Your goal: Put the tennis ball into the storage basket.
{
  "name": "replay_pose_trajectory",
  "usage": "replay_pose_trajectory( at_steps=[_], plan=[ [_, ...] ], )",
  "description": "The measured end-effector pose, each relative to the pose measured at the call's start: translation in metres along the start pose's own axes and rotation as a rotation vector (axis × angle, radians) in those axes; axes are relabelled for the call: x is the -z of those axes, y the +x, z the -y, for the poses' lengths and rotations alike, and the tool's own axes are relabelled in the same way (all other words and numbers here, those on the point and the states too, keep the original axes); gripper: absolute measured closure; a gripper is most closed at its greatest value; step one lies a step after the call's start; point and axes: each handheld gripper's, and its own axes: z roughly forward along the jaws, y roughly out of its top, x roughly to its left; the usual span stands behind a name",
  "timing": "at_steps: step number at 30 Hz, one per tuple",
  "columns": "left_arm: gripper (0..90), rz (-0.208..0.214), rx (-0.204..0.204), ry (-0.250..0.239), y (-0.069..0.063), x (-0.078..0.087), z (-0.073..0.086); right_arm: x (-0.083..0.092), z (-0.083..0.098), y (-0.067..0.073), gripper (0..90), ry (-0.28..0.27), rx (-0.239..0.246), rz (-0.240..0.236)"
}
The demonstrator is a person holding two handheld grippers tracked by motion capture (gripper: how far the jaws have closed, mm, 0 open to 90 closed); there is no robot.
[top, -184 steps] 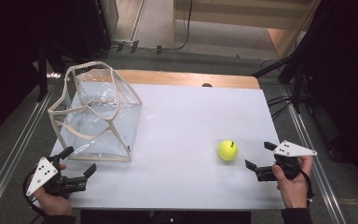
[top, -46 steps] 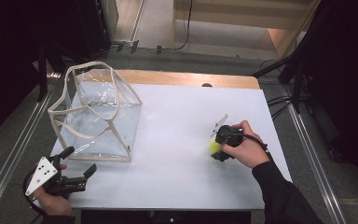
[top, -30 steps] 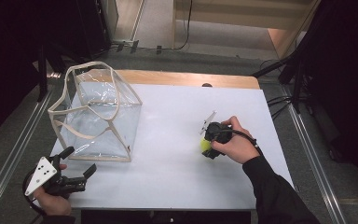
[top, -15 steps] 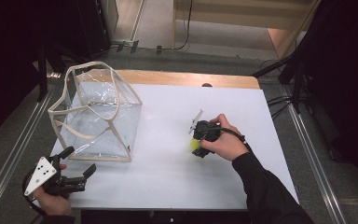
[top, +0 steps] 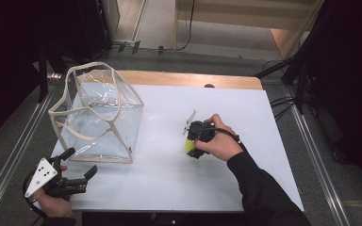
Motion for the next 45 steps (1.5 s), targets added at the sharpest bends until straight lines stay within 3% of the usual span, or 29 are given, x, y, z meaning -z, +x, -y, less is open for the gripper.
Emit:
replay_pose_trajectory(
  at_steps=[29,33,45],
  plan=[
    [0.0,0.004,-0.002,-0.001,0.0,0.0,0.0,0.001,-0.048,0.015,23.2,-0.023,0.075,-0.019],
    [0.0,0.002,-0.007,0.003,0.0,0.0,0.0,0.001,-0.057,0.017,23.2,-0.037,0.107,-0.034],
    [0.0,0.004,-0.013,0.011,-0.001,0.0,-0.001,0.003,-0.073,0.025,23.2,-0.036,0.112,-0.045]
  ],
)
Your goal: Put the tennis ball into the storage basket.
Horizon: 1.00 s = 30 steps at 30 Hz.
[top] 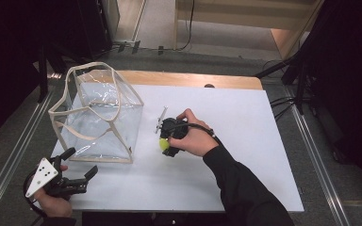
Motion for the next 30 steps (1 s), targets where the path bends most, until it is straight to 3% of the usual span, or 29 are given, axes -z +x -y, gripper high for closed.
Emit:
replay_pose_trajectory(
  at_steps=[2,30],
  plan=[
    [0.0,0.0,0.0,0.0,0.0,0.0,0.0,0.0,-0.002,0.0,23.2,-0.009,0.019,-0.009],
    [0.0,0.002,0.005,-0.005,0.0,0.0,0.0,0.028,-0.036,0.004,23.3,-0.048,0.044,-0.056]
  ],
)
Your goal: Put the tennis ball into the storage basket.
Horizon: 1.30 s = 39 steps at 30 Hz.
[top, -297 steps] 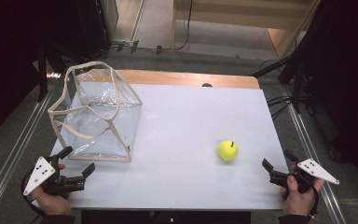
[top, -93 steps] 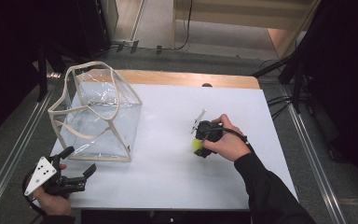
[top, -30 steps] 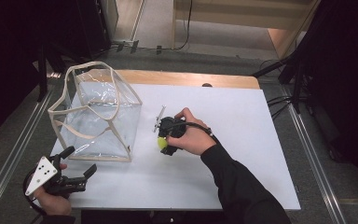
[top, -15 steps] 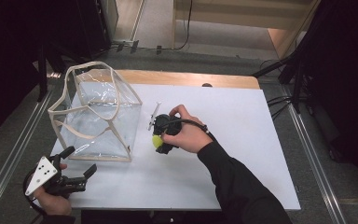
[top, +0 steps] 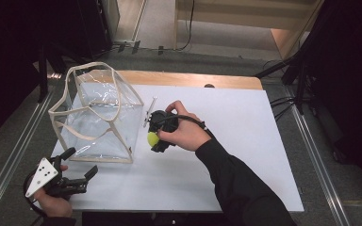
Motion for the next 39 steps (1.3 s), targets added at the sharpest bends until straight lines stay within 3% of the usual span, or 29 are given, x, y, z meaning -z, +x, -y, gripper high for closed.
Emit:
replay_pose_trajectory(
  at_steps=[13,39],
  plan=[
    [0.0,0.001,0.004,-0.004,0.0,0.0,0.0,0.018,-0.016,0.0,23.4,-0.019,0.01,-0.031],
    [0.0,0.002,-0.001,0.001,0.0,0.0,0.0,0.052,-0.042,-0.002,23.4,-0.029,0.036,-0.025]
  ],
)
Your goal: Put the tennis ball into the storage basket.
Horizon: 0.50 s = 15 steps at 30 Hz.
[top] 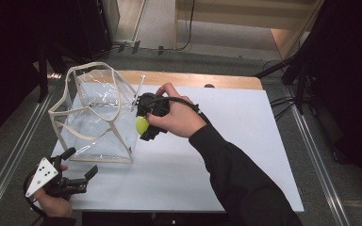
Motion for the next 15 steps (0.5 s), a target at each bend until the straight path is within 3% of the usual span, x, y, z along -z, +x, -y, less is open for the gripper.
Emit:
replay_pose_trajectory(
  at_steps=[15],
  plan=[
    [0.0,0.0,0.0,0.0,0.0,0.0,0.0,0.019,-0.013,-0.001,23.5,-0.003,0.01,0.003]
  ],
)
